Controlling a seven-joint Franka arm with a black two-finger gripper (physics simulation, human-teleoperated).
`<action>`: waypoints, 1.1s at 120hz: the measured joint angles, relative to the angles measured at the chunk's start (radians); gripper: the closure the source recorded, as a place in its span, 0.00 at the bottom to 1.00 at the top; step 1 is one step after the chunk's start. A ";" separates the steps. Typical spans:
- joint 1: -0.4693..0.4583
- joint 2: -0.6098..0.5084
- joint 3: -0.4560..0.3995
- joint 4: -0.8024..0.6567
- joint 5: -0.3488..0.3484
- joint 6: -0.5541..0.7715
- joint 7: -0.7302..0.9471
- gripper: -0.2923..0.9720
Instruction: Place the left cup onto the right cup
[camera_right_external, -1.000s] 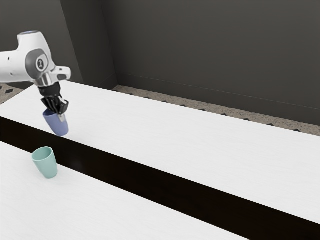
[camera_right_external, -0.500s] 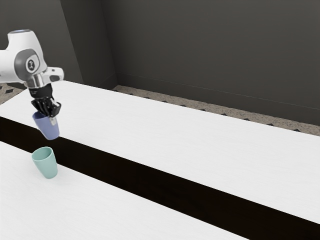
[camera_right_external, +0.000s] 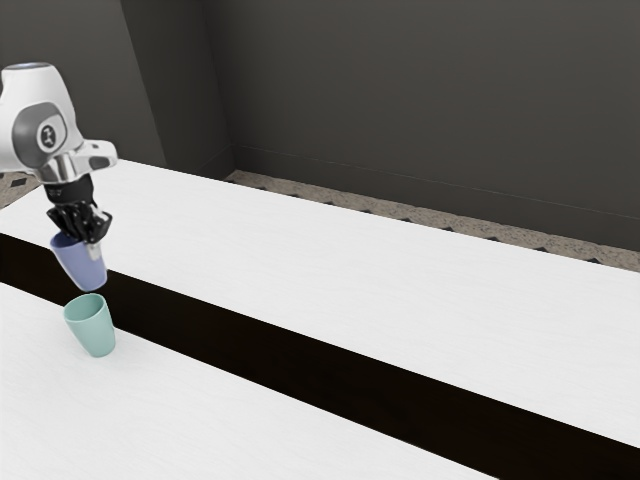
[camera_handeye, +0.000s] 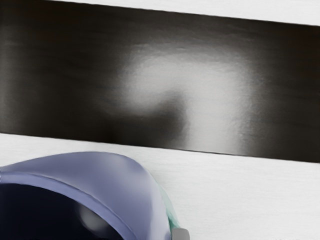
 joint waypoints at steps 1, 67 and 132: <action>0.000 -0.001 0.000 -0.002 0.000 0.000 -0.001 0.85; 0.004 -0.055 -0.001 -0.064 0.018 -0.001 -0.064 0.85; -0.006 -0.066 -0.001 -0.103 0.019 -0.001 -0.123 0.85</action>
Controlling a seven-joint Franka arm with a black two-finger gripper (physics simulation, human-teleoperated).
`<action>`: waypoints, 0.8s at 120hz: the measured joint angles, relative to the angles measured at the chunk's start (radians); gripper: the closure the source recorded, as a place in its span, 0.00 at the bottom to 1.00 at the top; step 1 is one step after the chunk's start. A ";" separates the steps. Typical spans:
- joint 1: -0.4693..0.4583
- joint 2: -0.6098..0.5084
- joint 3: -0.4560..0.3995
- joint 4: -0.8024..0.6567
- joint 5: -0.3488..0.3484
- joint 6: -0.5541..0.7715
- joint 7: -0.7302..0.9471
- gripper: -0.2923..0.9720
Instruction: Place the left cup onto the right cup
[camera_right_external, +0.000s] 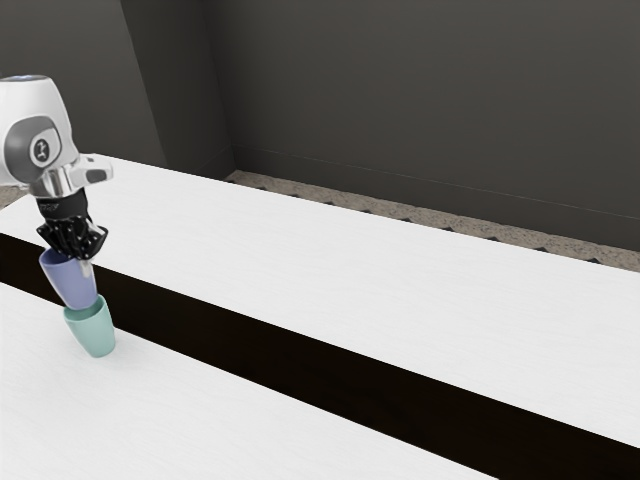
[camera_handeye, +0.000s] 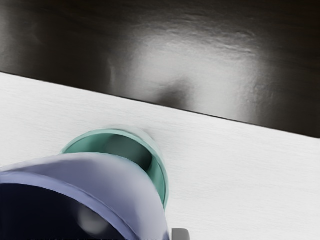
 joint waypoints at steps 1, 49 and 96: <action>0.000 0.000 0.000 0.000 0.000 0.000 -0.001 0.85; 0.003 0.013 0.001 -0.008 -0.003 0.002 -0.026 0.85; 0.011 0.042 -0.001 -0.013 -0.009 0.020 -0.041 0.85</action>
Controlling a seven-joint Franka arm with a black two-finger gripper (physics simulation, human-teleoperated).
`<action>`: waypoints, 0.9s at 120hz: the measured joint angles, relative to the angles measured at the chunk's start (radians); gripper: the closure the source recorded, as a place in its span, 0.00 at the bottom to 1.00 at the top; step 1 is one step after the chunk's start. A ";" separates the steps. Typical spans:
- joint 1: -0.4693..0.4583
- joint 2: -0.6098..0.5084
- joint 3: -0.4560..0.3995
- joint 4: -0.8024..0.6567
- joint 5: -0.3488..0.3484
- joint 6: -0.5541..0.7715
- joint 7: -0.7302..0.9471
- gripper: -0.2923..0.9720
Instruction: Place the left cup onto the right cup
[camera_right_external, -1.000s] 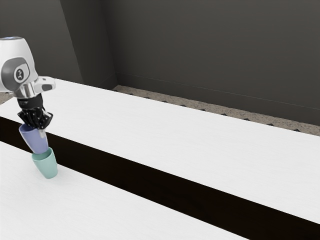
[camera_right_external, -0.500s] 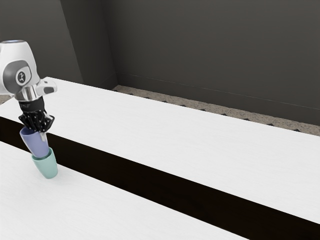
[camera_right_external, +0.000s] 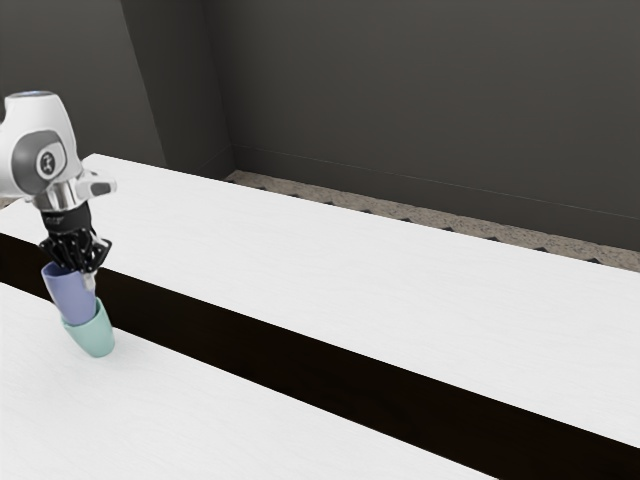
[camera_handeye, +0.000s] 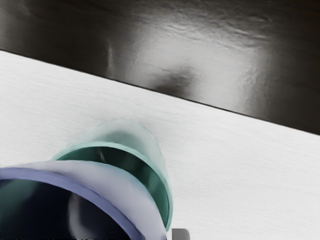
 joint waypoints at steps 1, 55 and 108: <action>0.000 0.000 0.000 0.000 0.000 0.000 0.000 0.85; -0.008 0.011 0.000 -0.001 -0.003 0.033 -0.010 0.85; -0.010 0.022 0.000 -0.001 -0.008 0.072 -0.008 0.63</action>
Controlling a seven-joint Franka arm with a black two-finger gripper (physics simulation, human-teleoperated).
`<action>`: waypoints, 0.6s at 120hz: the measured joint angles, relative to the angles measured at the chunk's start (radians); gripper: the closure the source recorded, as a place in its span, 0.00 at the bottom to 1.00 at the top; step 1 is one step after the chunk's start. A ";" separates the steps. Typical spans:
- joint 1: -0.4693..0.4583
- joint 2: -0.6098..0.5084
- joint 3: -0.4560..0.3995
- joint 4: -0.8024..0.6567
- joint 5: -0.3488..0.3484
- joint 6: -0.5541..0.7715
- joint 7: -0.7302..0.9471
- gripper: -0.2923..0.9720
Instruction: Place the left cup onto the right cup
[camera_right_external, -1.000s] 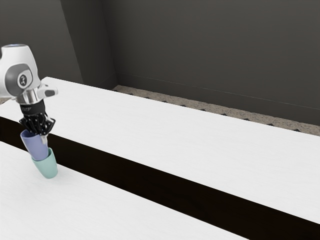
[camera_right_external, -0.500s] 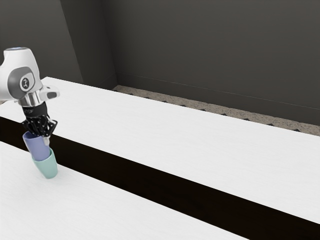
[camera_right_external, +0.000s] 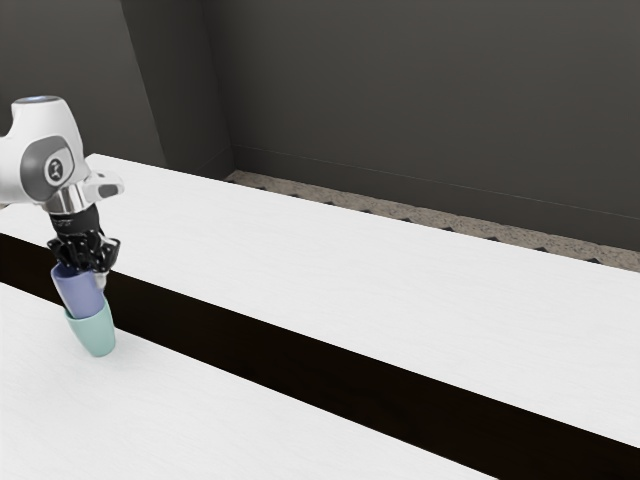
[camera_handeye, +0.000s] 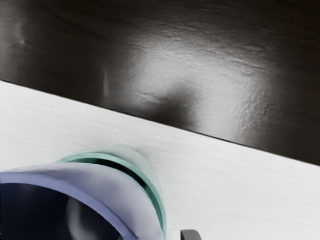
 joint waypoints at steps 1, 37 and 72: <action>0.000 0.000 0.000 0.000 0.000 0.000 0.000 0.61; 0.002 -0.022 0.000 0.000 -0.006 -0.003 0.006 0.32; -0.022 -0.097 0.000 0.002 -0.004 -0.033 0.006 0.25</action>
